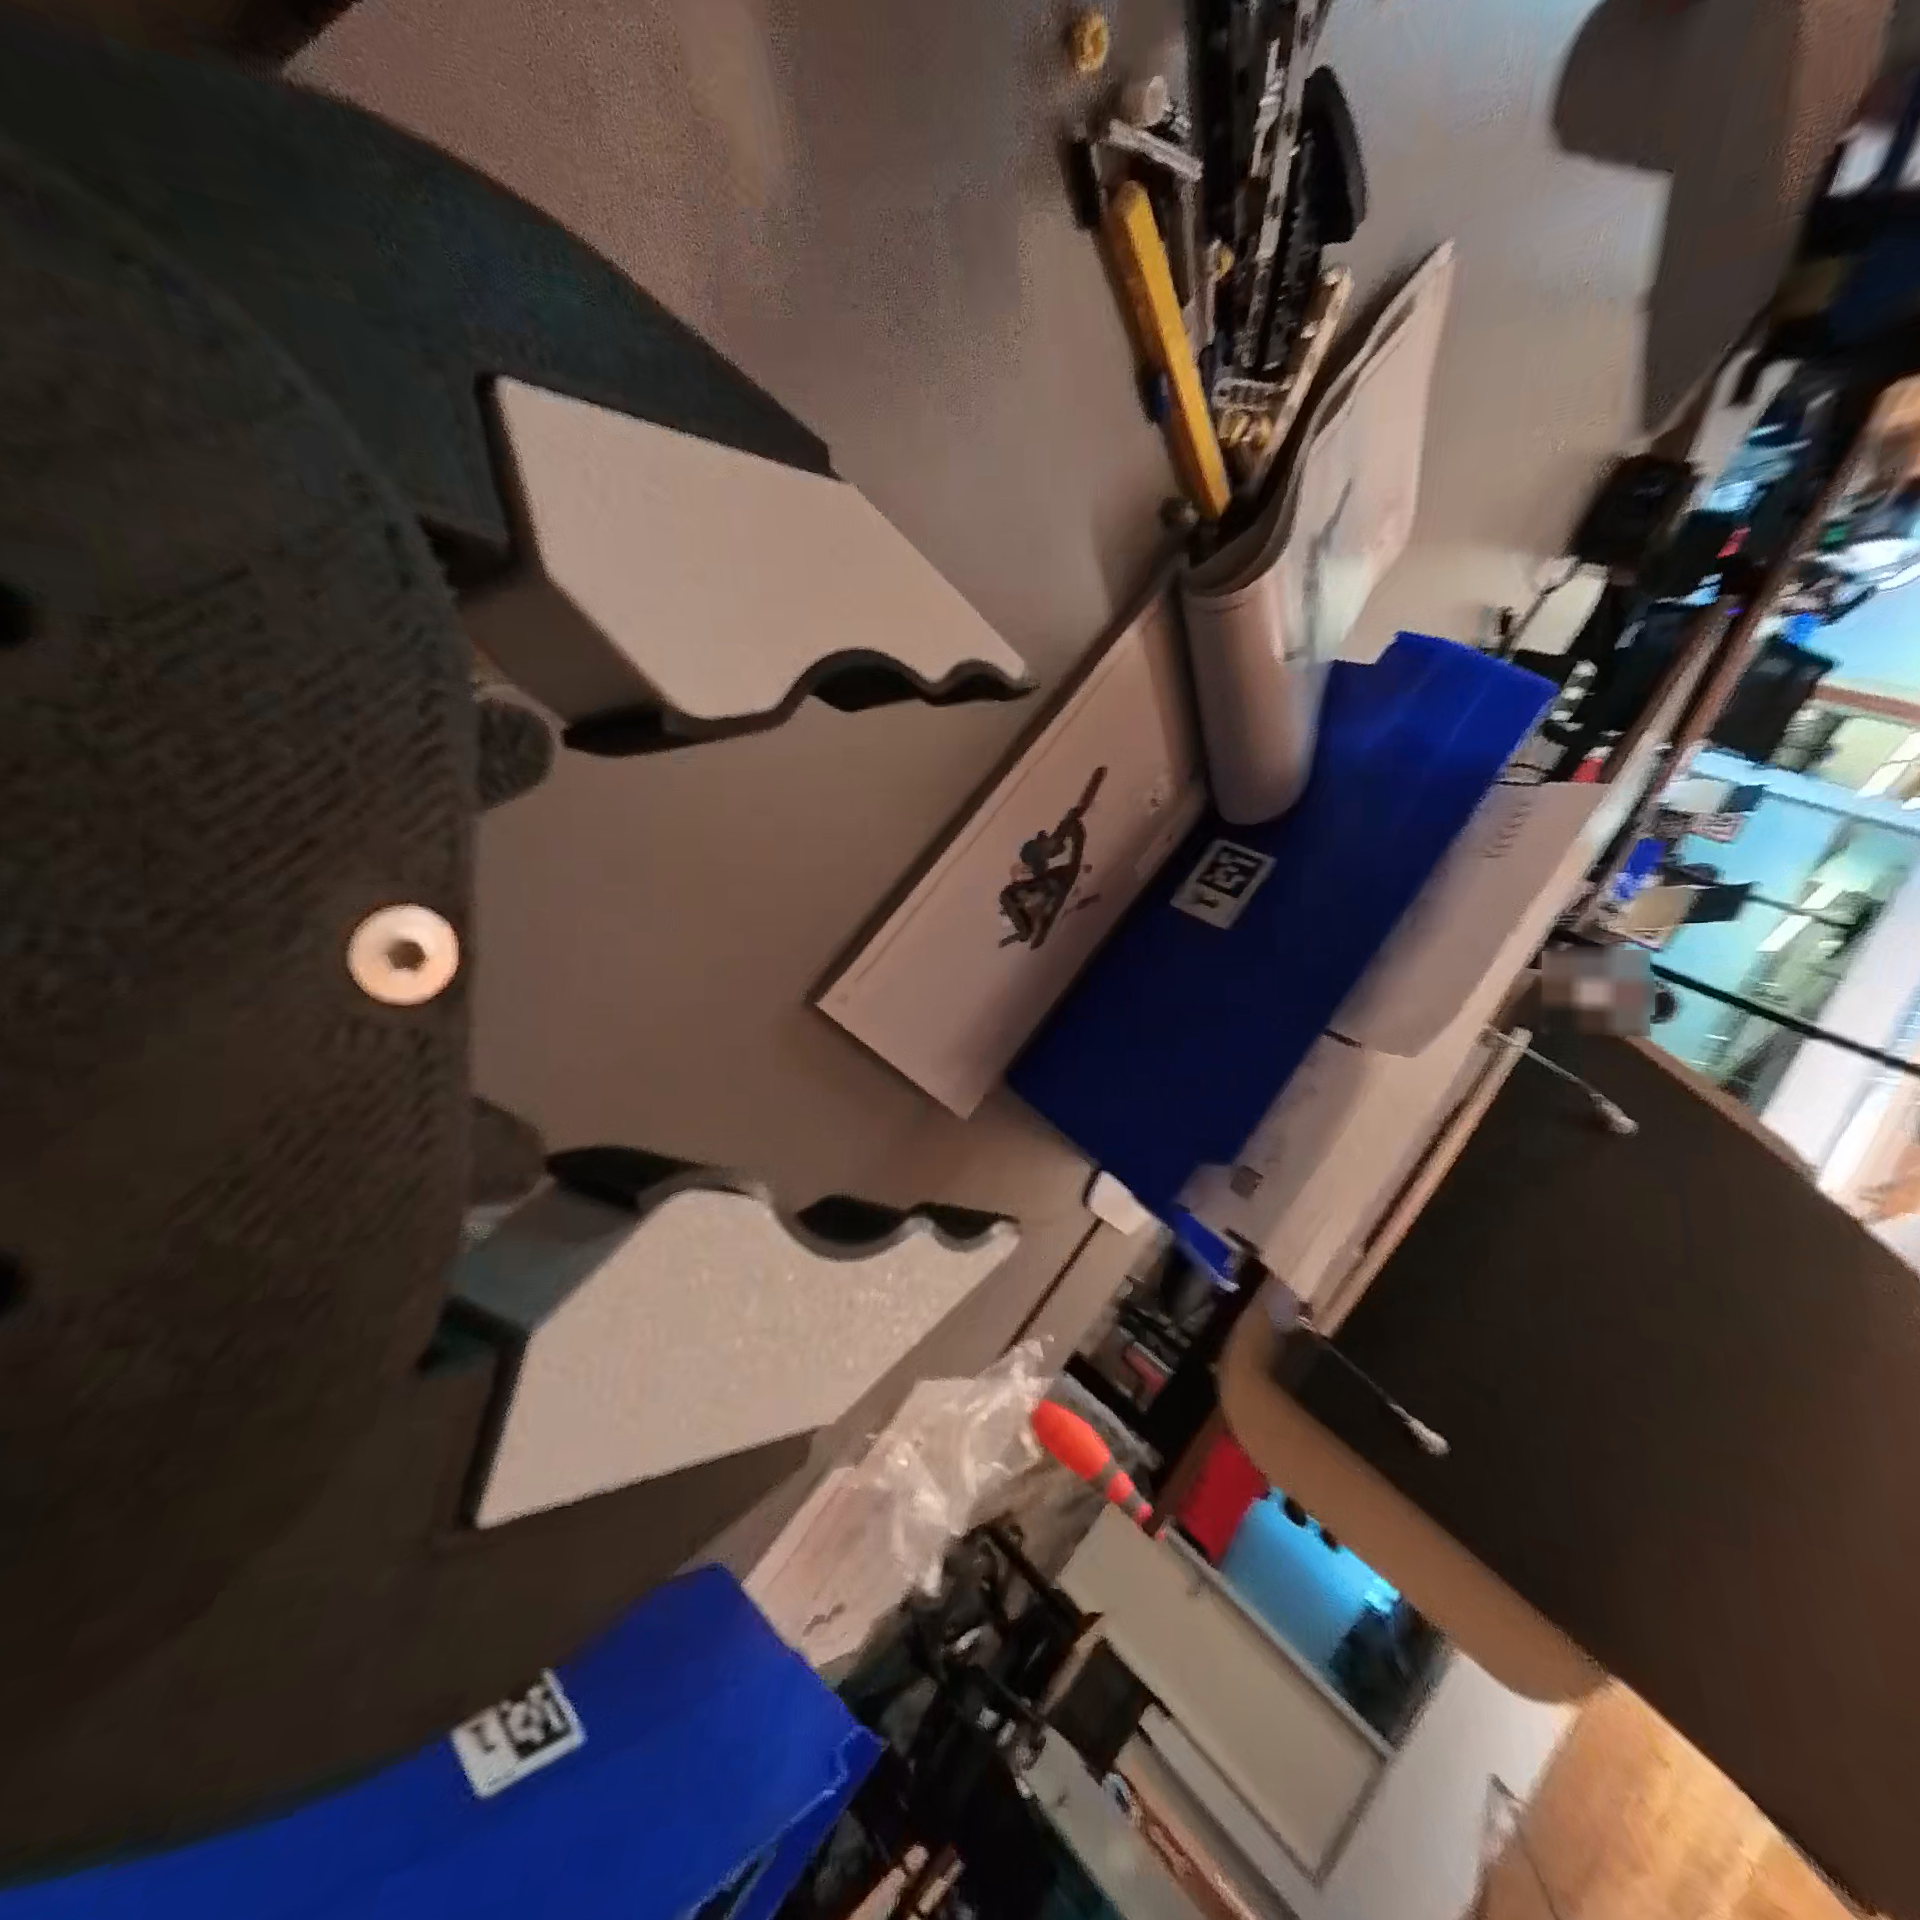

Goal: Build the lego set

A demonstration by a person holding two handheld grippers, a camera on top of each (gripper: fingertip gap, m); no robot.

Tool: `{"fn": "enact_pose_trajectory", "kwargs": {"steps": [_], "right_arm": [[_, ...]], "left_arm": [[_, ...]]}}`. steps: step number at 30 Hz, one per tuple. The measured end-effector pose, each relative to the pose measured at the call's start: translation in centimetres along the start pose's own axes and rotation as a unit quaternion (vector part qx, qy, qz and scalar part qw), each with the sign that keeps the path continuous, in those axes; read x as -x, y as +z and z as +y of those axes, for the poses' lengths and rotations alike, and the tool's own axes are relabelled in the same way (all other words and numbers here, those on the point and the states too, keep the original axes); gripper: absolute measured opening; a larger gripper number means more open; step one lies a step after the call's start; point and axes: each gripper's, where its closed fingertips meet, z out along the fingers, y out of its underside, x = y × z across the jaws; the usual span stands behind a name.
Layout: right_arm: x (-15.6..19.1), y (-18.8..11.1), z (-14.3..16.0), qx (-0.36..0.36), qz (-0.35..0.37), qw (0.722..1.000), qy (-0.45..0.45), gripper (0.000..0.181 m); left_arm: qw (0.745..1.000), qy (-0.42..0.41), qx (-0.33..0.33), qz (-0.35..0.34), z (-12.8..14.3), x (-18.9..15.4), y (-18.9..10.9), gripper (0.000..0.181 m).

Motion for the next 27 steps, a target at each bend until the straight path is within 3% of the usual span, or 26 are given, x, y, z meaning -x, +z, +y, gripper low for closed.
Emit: {"fn": "enact_pose_trajectory", "kwargs": {"steps": [3, 5, 11, 16, 19, 21, 24, 27], "right_arm": [[-0.2, 0.3, 1.0, 0.039, 0.001, 0.999, 0.013, 0.096], [-0.4, 0.5, 1.3, 0.049, 0.003, 0.999, 0.023, 0.085], [-0.4, 1.0, 2.4, 0.087, -0.019, 0.995, 0.051, 0.070], [-0.3, 1.1, 2.5, 0.089, -0.034, 0.993, 0.067, 0.038], [-1.6, 1.3, 2.9, 0.094, -0.002, 0.992, 0.087, 0.026], [-2.9, 1.4, 3.0, 0.088, 0.024, 0.990, 0.103, 0.023], [-4.4, 1.1, 2.5, 0.056, 0.038, 0.989, 0.129, 0.005], [-6.5, 0.3, 2.4, 0.028, 0.077, 0.984, 0.157, 0.010]], "left_arm": [[0.997, 0.031, 0.045, -0.063, 3.4, 4.7, 0.3, 0.075], [0.995, 0.009, 0.058, -0.075, 4.2, 6.1, 0.3, 0.075], [0.992, -0.074, 0.074, -0.076, 5.5, 7.1, 0.4, 0.075], [0.992, -0.085, 0.069, -0.069, 5.4, 6.8, 0.4, 0.075], [0.995, -0.086, 0.046, -0.034, 3.1, 3.4, 1.3, 0.074], [0.993, -0.114, 0.030, 0.025, 0.8, -0.9, 2.5, 0.074], [0.981, -0.147, 0.027, 0.128, -1.6, -8.5, 4.3, 0.074], [0.956, -0.199, 0.029, 0.214, -3.5, -14.7, 4.9, 0.075]]}}
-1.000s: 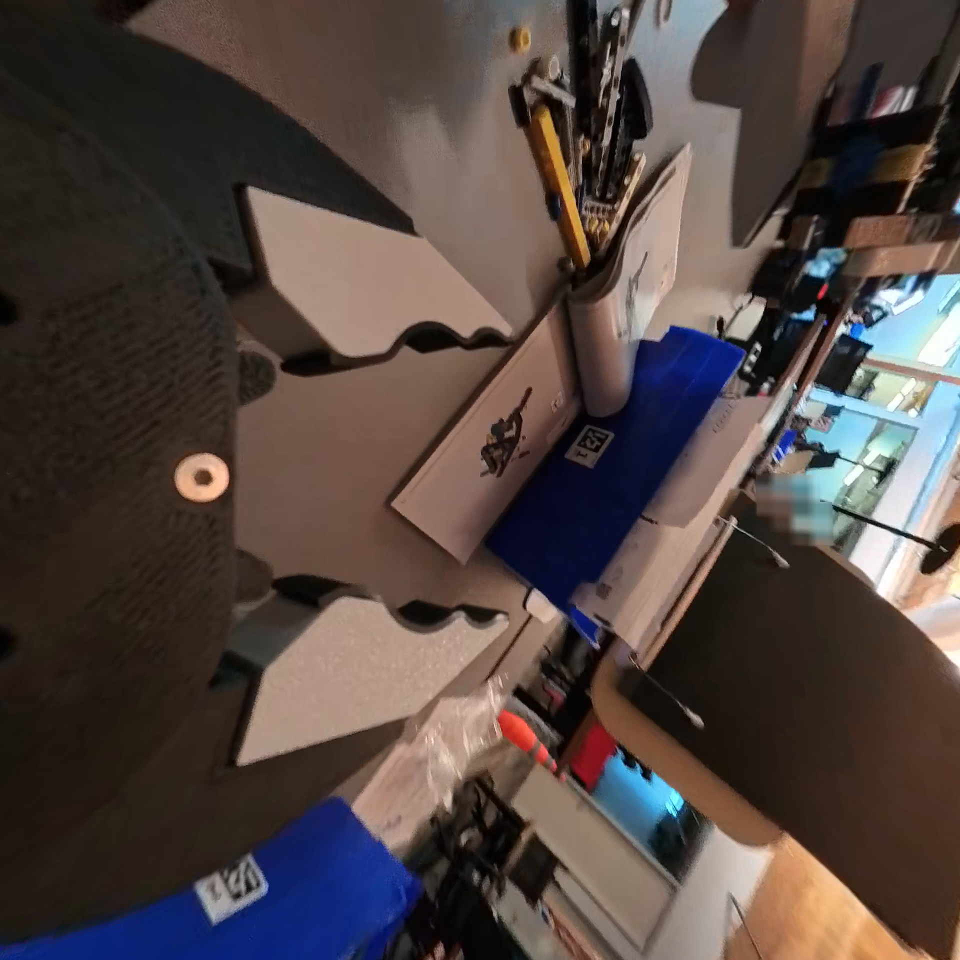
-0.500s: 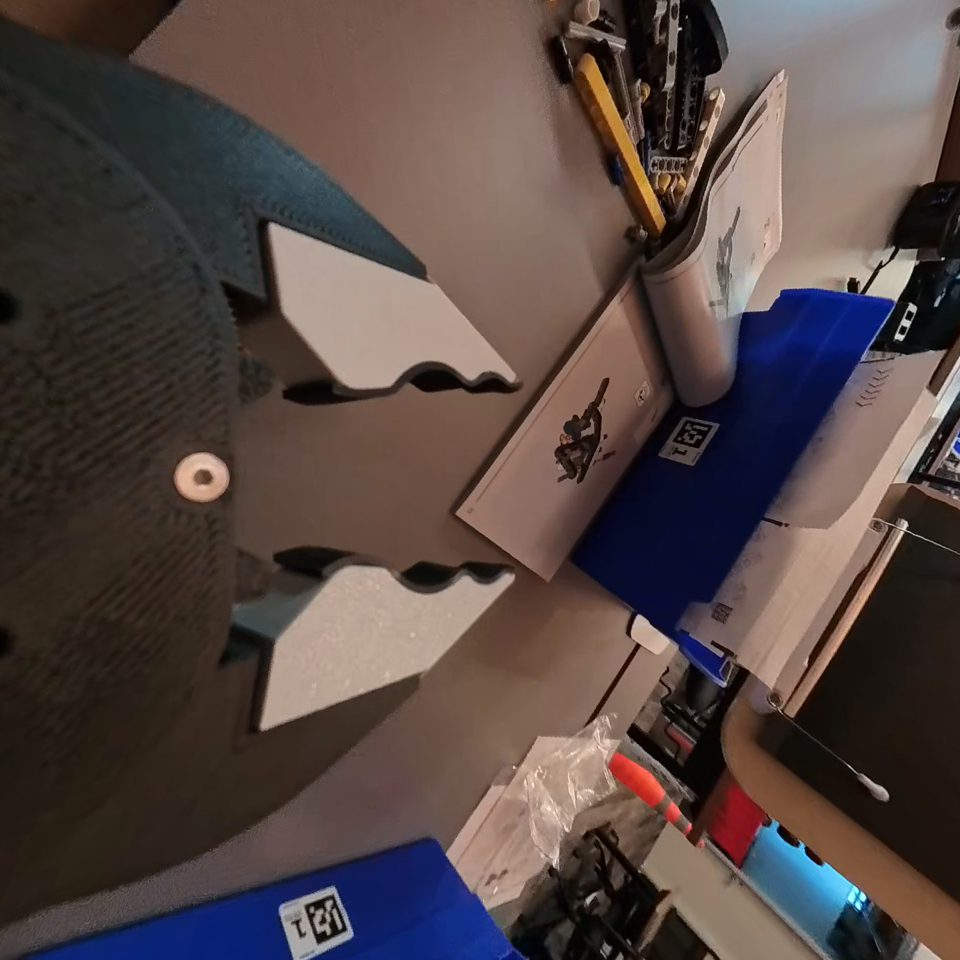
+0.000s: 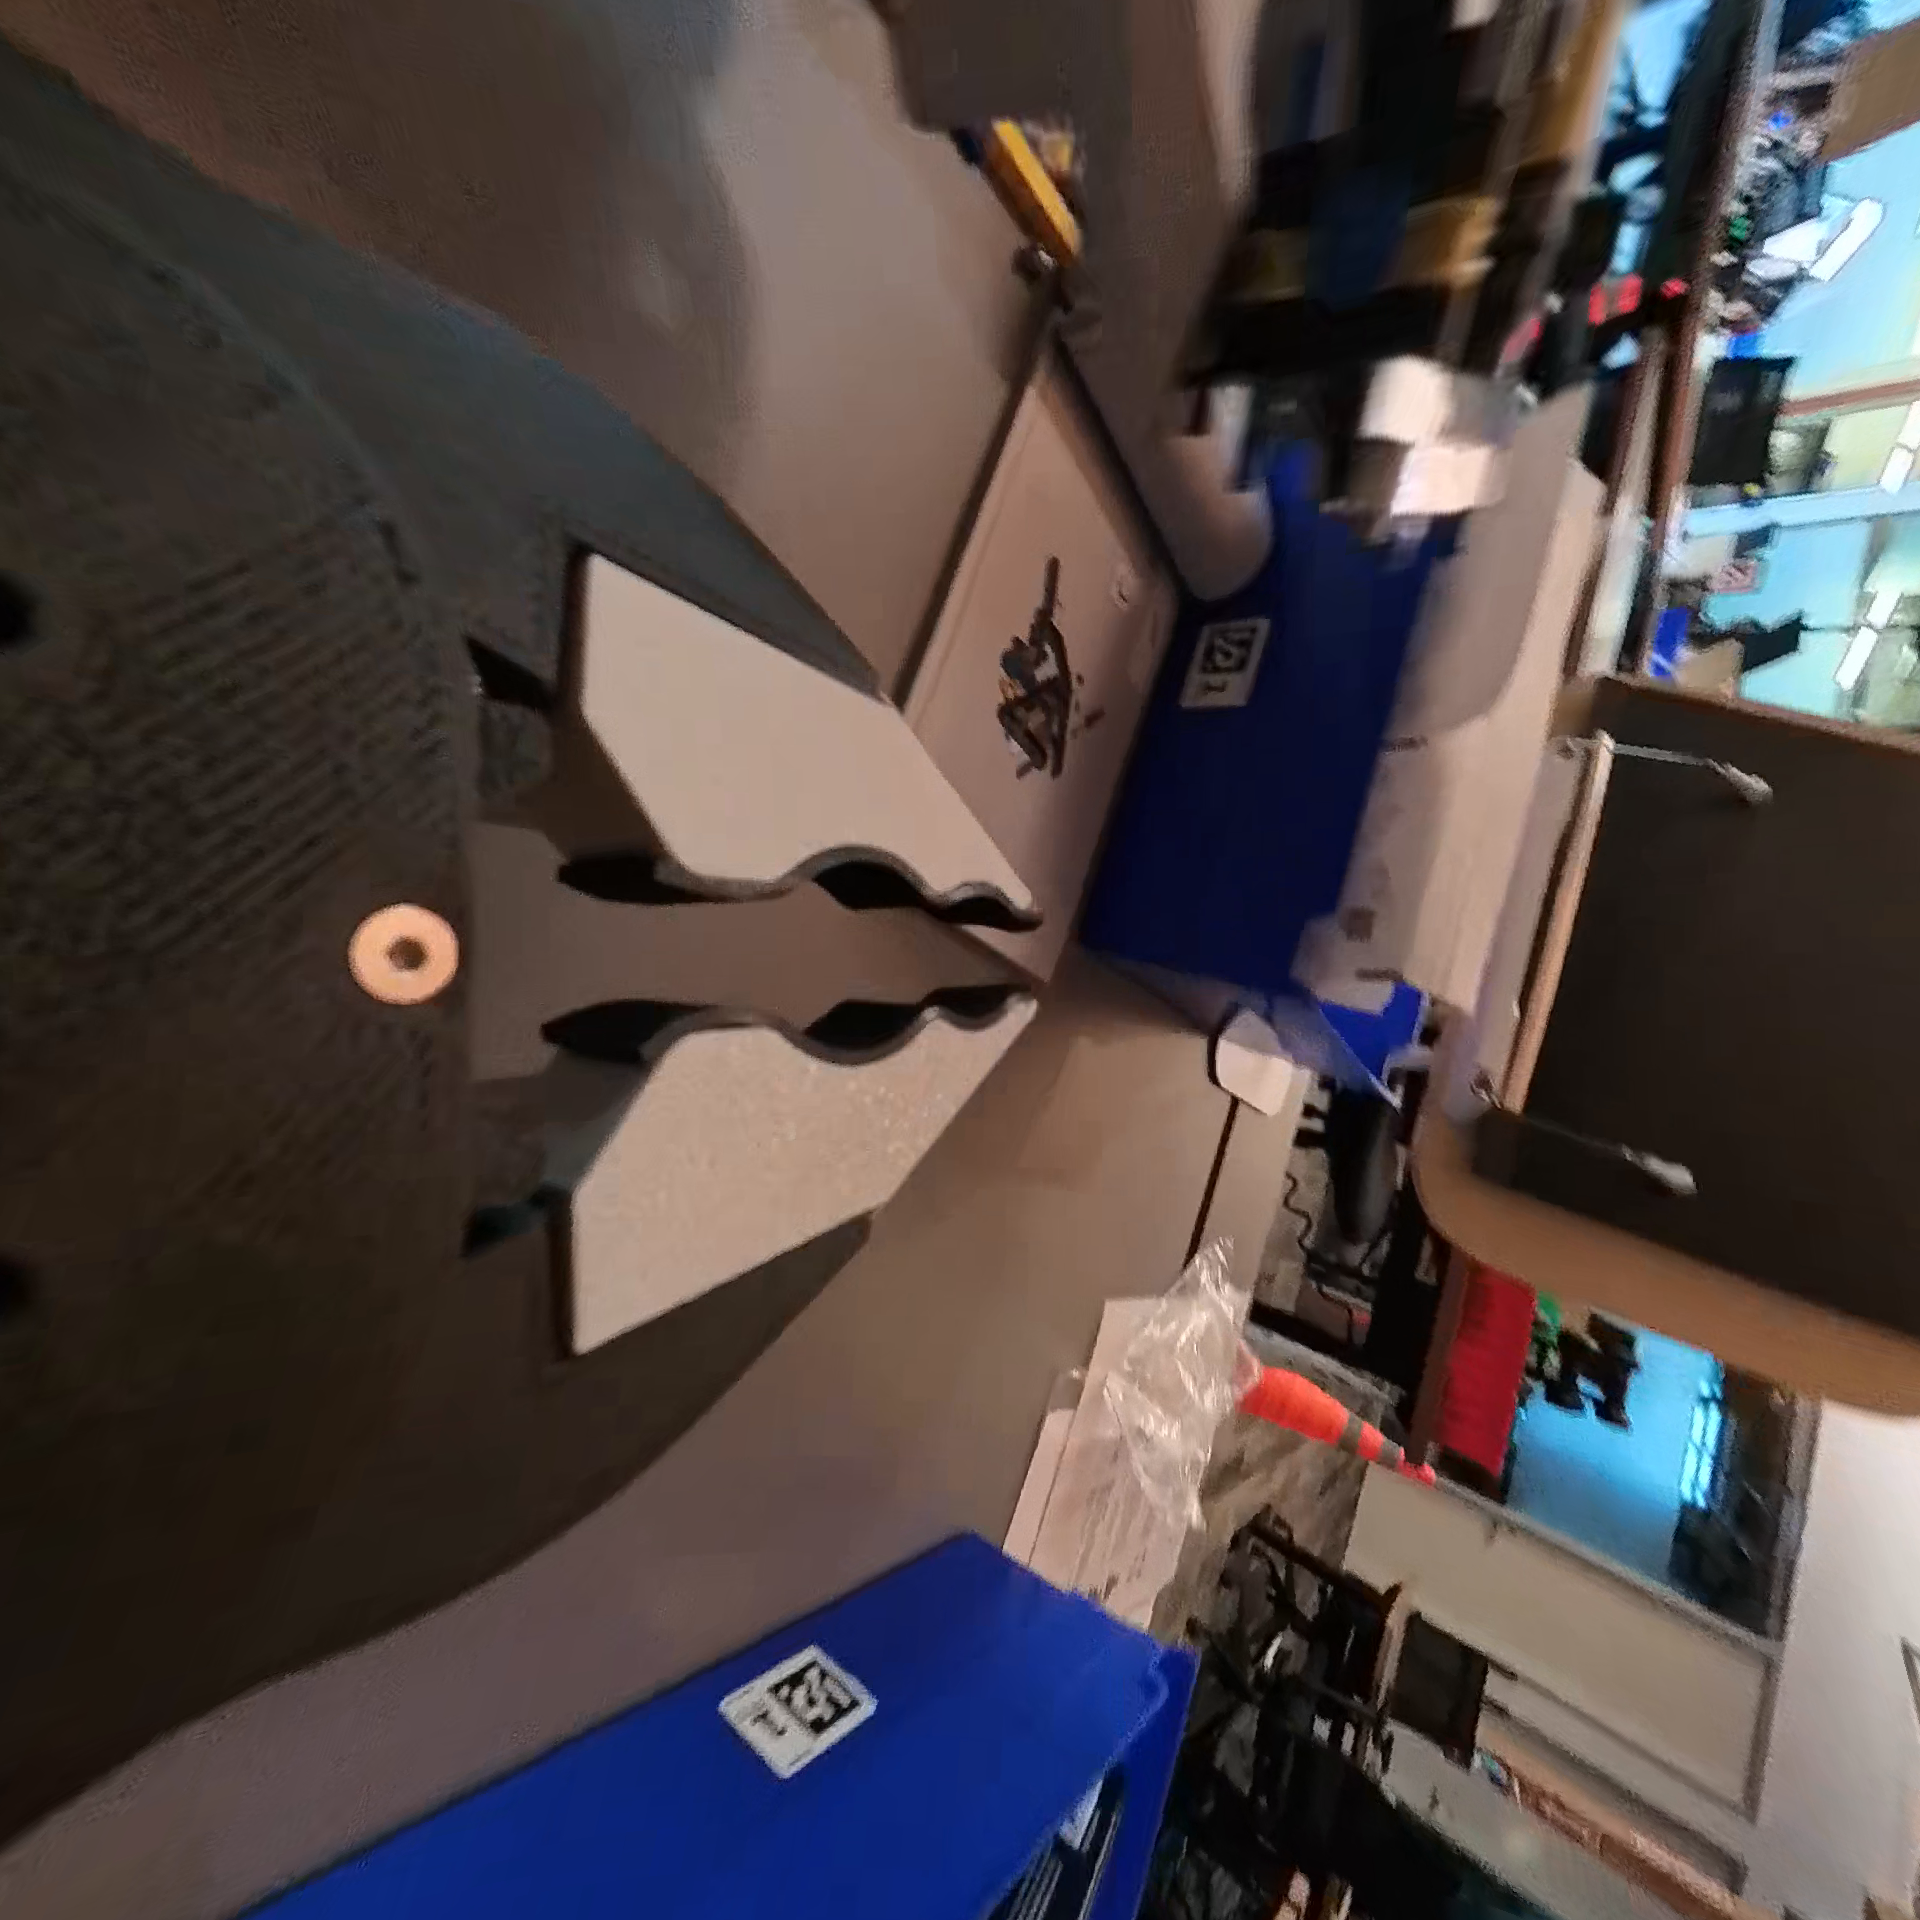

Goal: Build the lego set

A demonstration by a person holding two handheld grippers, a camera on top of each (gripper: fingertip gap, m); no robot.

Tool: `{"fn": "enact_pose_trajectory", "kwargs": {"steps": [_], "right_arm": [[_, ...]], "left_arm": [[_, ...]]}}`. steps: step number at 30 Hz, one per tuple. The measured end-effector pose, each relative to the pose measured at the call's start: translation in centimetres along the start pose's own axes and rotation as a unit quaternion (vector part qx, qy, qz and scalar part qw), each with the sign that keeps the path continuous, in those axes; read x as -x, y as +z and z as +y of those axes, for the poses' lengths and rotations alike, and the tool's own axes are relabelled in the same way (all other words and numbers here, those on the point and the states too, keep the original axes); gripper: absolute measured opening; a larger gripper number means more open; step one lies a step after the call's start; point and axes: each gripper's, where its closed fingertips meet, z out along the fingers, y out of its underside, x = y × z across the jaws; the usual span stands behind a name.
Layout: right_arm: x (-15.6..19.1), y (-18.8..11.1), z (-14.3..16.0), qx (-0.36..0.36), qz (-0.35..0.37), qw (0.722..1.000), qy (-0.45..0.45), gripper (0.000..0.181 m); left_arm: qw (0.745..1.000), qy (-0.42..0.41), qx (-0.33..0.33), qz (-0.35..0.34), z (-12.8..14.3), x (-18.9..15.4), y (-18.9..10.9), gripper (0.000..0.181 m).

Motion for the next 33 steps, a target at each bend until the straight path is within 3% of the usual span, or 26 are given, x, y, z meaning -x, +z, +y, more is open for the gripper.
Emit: {"fn": "enact_pose_trajectory", "kwargs": {"steps": [4, 9, 13, 17, 22, 28, 33], "right_arm": [[-2.1, -0.4, -0.4, -0.023, 0.023, 0.998, 0.053, 0.010], [-2.3, 0.5, 0.7, 0.016, -0.015, 0.994, 0.104, 0.012], [-1.4, 1.4, 1.9, 0.064, -0.063, 0.987, 0.130, 0.009], [-1.1, 1.2, 1.6, 0.052, -0.072, 0.988, 0.125, 0.006], [1.2, -0.3, -0.1, 0.001, -0.122, 0.987, 0.100, 0.030], [6.7, -2.3, -2.5, -0.015, -0.279, 0.946, 0.167, 0.064], [7.4, -3.5, -3.1, -0.015, -0.368, 0.893, 0.261, 0.077]], "left_arm": [[0.997, 0.052, 0.013, 0.063, 0.9, -5.1, 0.5, 0.075], [0.995, -0.002, 0.016, 0.095, 1.0, -6.2, -1.0, 0.075], [0.996, 0.032, 0.027, 0.081, 1.5, -5.4, -0.8, 0.075], [0.997, 0.045, 0.034, 0.046, 1.8, -3.5, -0.6, 0.074], [0.995, 0.103, 0.002, -0.002, 1.4, -0.8, -0.8, 0.074], [0.989, 0.144, -0.037, 0.002, 0.4, -0.4, -1.3, 0.074], [0.988, 0.141, -0.052, 0.029, 0.3, -1.1, -1.4, 0.074]]}}
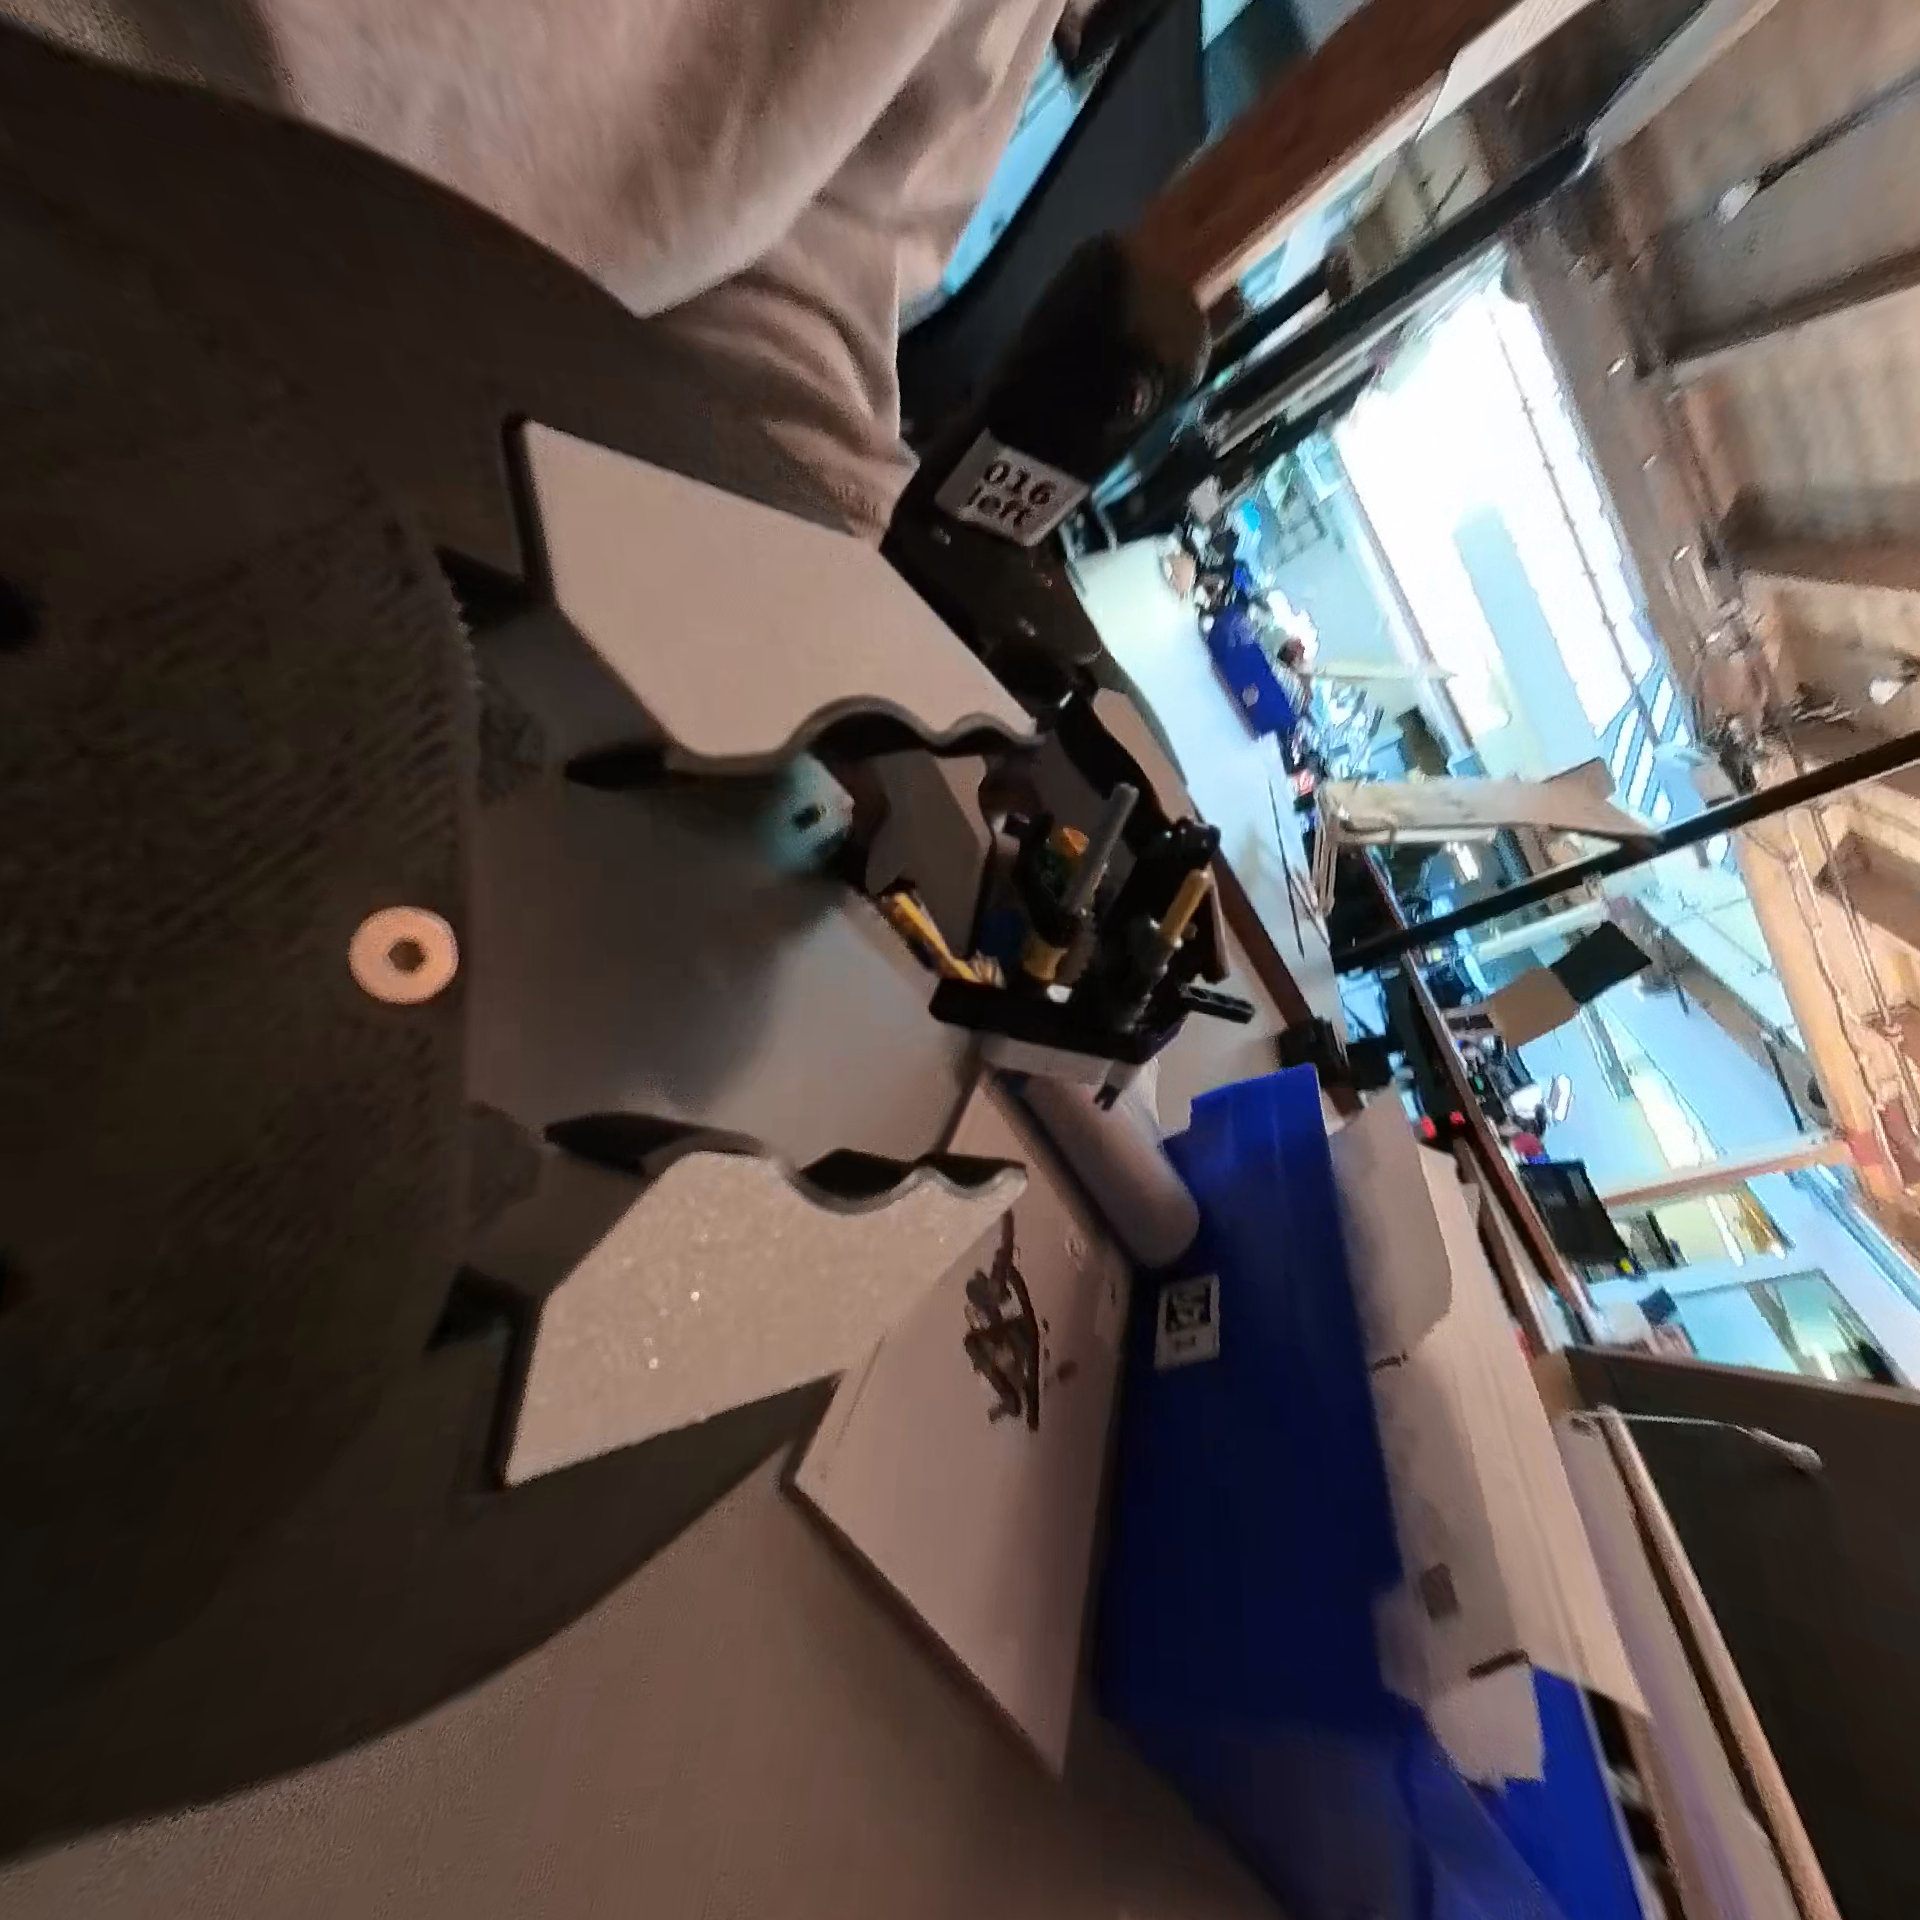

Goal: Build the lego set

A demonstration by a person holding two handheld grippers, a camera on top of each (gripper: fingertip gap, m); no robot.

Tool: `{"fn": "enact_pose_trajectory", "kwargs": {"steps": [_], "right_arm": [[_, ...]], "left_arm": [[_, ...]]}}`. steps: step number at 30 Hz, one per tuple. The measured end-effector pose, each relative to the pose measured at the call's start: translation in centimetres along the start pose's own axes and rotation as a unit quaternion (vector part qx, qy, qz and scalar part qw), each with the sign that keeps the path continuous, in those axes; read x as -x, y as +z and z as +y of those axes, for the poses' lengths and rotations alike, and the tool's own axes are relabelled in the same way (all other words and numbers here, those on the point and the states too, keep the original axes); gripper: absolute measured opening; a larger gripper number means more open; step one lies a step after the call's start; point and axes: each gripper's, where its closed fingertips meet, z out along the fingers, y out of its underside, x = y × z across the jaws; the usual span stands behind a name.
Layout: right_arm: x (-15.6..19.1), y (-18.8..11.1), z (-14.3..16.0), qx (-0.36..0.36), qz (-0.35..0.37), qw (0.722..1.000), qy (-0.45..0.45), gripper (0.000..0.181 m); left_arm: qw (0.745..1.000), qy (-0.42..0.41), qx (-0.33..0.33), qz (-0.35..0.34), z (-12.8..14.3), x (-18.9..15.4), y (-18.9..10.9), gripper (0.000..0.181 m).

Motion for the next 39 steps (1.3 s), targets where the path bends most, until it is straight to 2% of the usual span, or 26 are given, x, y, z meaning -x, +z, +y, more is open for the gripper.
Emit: {"fn": "enact_pose_trajectory", "kwargs": {"steps": [4, 7, 12, 15, 16, 25, 31, 39], "right_arm": [[-0.9, 0.0, 1.2, 0.028, -0.019, 0.998, 0.045, 0.074], [-1.0, 0.4, 2.0, 0.049, -0.029, 0.996, 0.064, 0.064], [-0.6, 0.6, 2.2, 0.049, -0.060, 0.991, 0.105, 0.040], [-0.3, 0.4, 2.0, 0.046, -0.075, 0.991, 0.104, 0.012], [-0.4, 0.4, 2.0, 0.045, -0.070, 0.992, 0.098, 0.008], [0.2, 0.1, 1.0, 0.037, -0.039, 0.998, -0.021, 0.008], [0.0, 0.4, 1.5, 0.059, 0.006, 0.994, -0.093, 0.010], [-0.2, 0.2, 2.0, 0.090, 0.029, 0.984, -0.148, 0.008]], "left_arm": [[1.000, -0.009, -0.010, 0.005, -0.2, 0.0, -0.1, 0.074], [1.000, -0.016, -0.013, 0.007, -0.2, 0.0, -0.2, 0.074], [0.999, -0.021, -0.029, 0.023, -0.8, -0.6, -0.4, 0.074], [0.999, -0.013, -0.022, 0.027, -0.5, -0.9, -0.3, 0.074], [0.999, -0.011, -0.022, 0.028, -0.5, -1.0, -0.3, 0.074], [0.999, 0.038, 0.012, 0.008, 0.4, -0.9, -0.1, 0.073], [0.996, 0.084, 0.040, -0.015, 1.2, -0.7, 0.0, 0.073], [0.994, 0.098, 0.042, 0.003, 1.4, -1.0, -0.2, 0.074]]}}
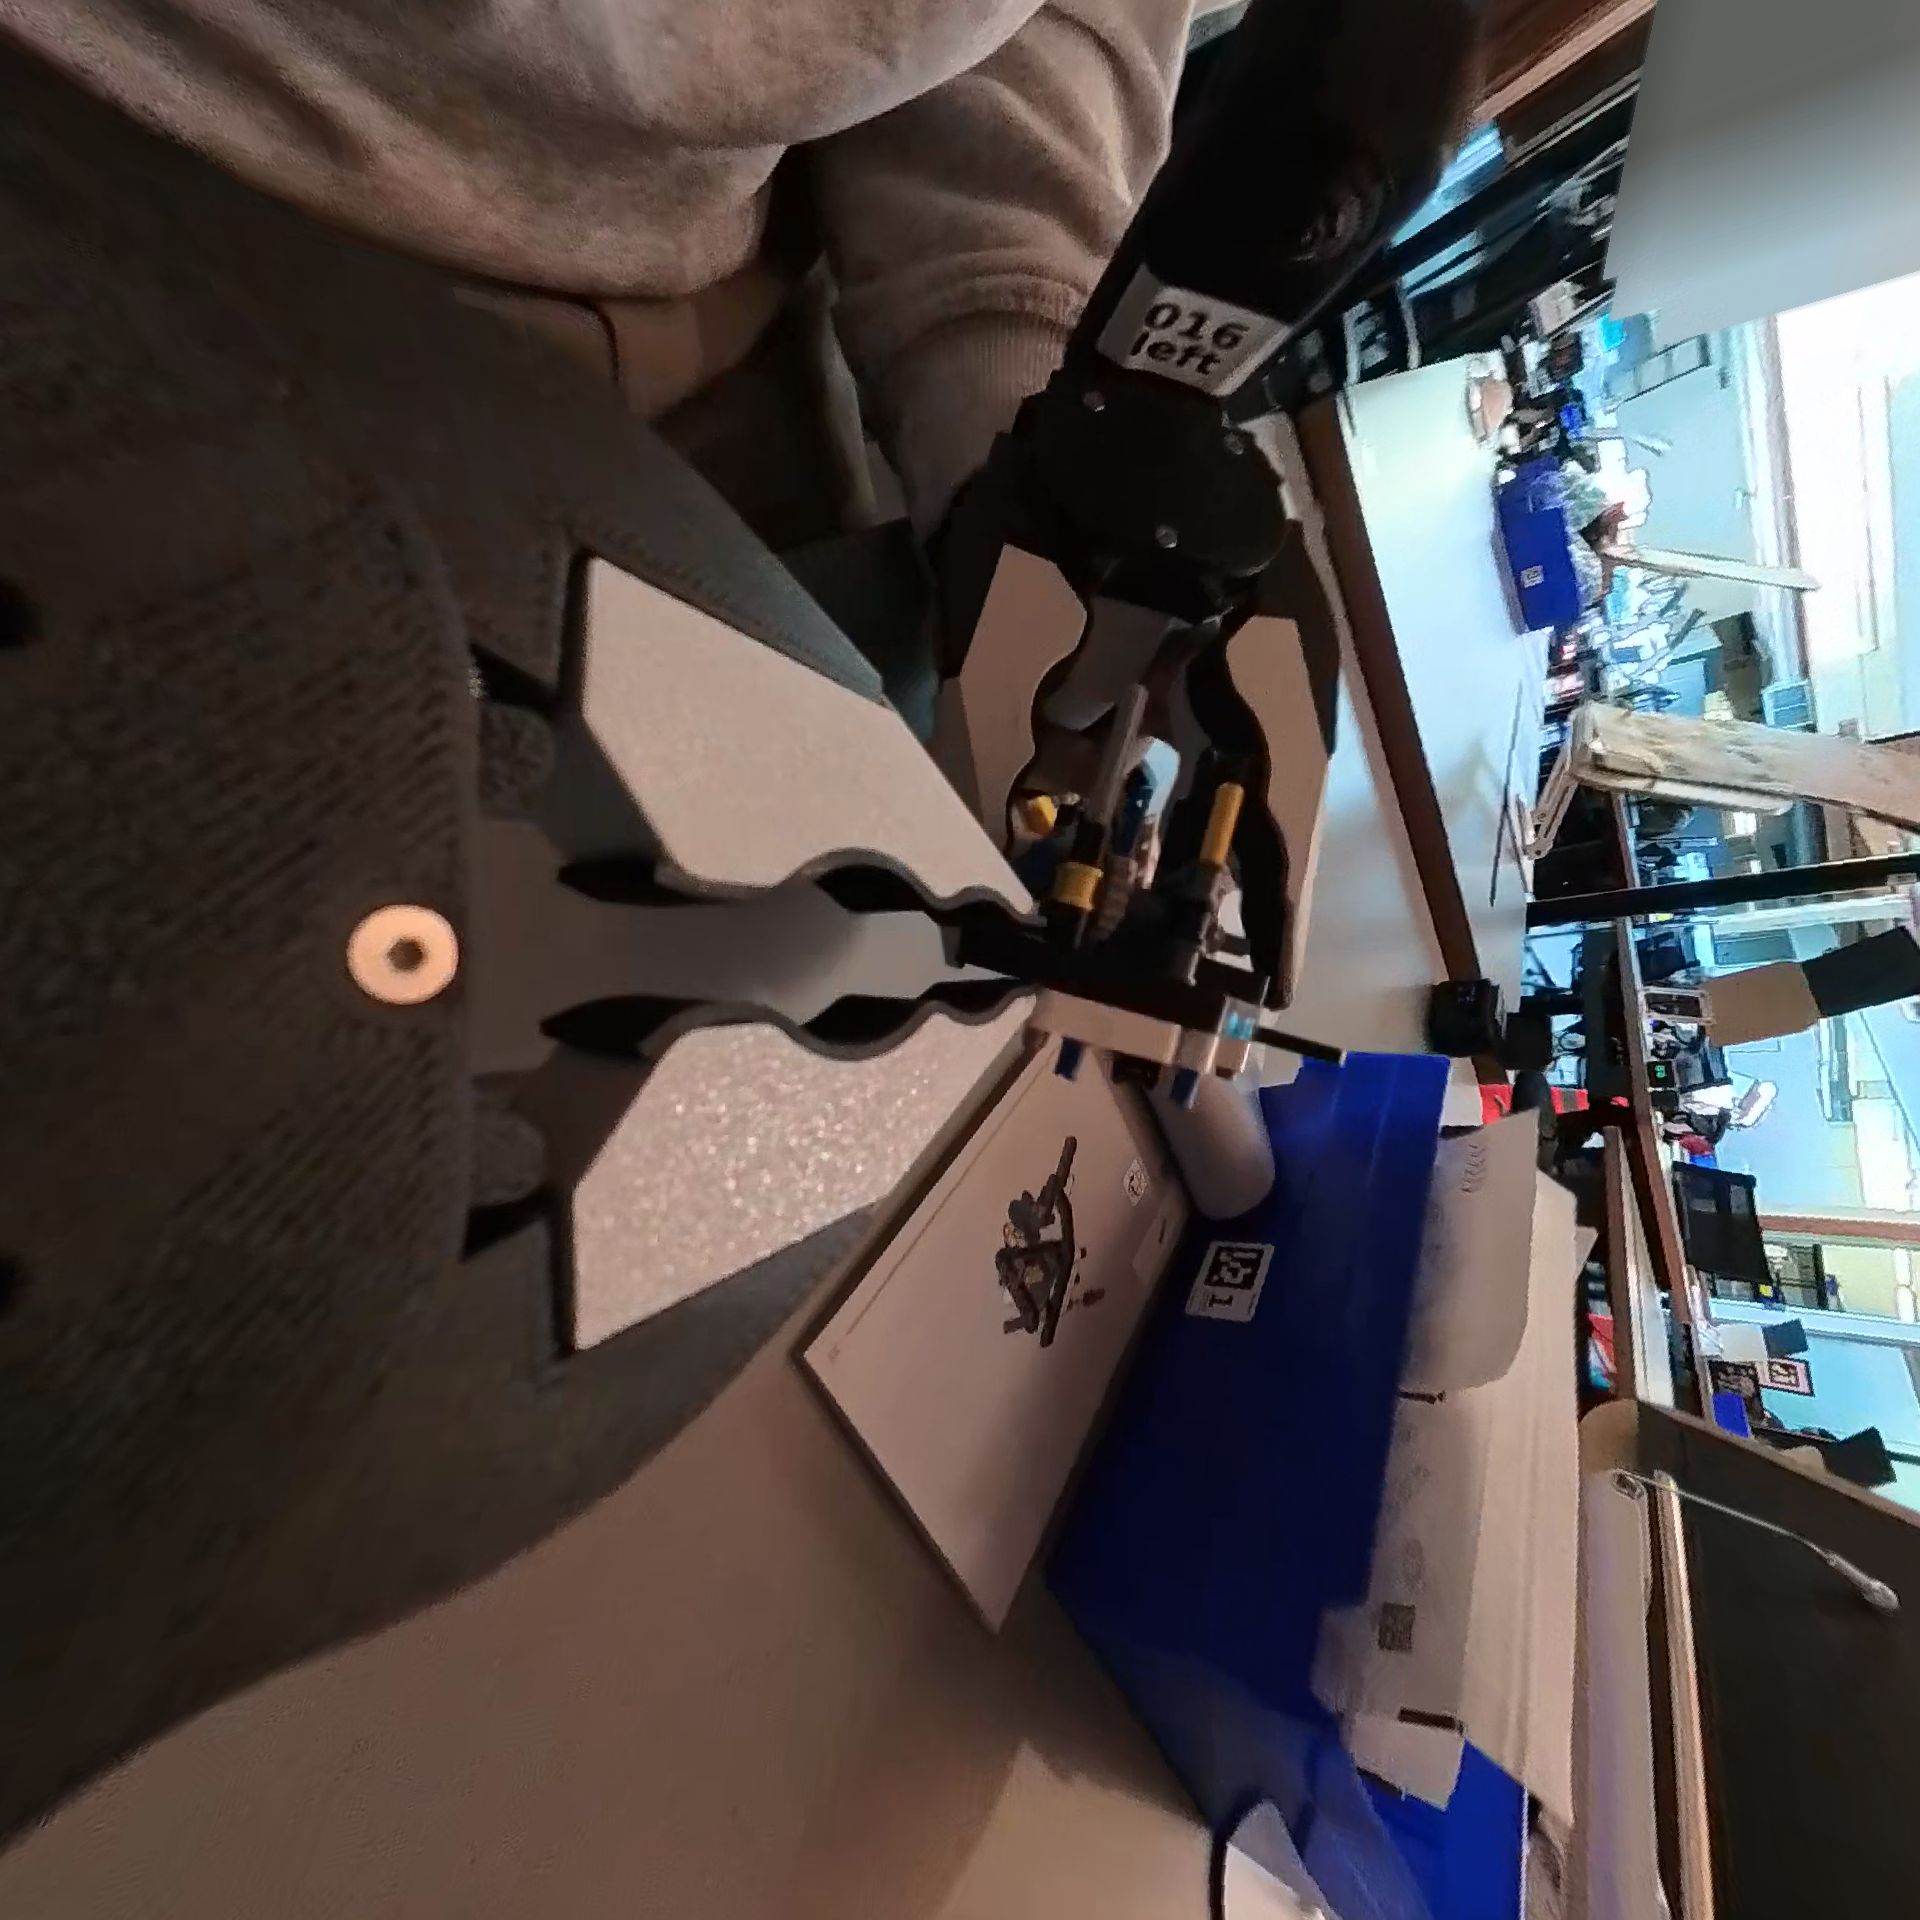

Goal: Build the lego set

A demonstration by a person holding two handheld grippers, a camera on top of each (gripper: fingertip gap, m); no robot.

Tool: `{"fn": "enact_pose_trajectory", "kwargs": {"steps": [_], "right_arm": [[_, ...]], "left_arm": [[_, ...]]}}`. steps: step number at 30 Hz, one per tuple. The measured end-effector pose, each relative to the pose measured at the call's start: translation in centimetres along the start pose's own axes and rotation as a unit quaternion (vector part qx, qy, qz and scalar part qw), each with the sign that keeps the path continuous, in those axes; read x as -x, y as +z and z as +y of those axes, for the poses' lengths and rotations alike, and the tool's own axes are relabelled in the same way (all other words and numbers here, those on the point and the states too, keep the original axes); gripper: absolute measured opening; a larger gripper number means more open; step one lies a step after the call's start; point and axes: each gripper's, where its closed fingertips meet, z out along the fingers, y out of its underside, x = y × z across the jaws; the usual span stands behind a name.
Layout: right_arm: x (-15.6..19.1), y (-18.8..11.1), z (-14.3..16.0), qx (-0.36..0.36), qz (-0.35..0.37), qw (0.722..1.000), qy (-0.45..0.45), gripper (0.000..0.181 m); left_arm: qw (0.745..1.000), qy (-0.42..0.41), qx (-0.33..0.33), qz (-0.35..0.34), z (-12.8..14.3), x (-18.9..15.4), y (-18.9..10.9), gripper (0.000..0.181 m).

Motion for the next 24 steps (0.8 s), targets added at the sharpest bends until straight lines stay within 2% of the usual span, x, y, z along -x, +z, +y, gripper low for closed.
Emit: {"fn": "enact_pose_trajectory", "kwargs": {"steps": [7, 12, 20, 24], "right_arm": [[0.4, -0.6, 0.6, 0.050, 0.027, 0.993, -0.102, 0.008], [0.2, -1.1, 0.1, 0.055, 0.055, 0.985, -0.154, 0.008], [0.5, -0.7, 0.6, 0.062, 0.047, 0.986, -0.147, 0.007], [0.3, -0.5, 0.8, 0.067, 0.051, 0.987, -0.137, 0.007]], "left_arm": [[0.999, 0.025, -0.004, 0.019, 0.0, -0.9, -0.1, 0.074], [0.999, 0.031, 0.002, 0.024, 0.0, -1.3, -0.1, 0.075], [0.997, 0.063, 0.011, 0.031, 0.1, -2.4, 0.0, 0.078], [0.999, 0.042, 0.003, 0.028, -0.2, -2.0, -0.1, 0.078]]}}
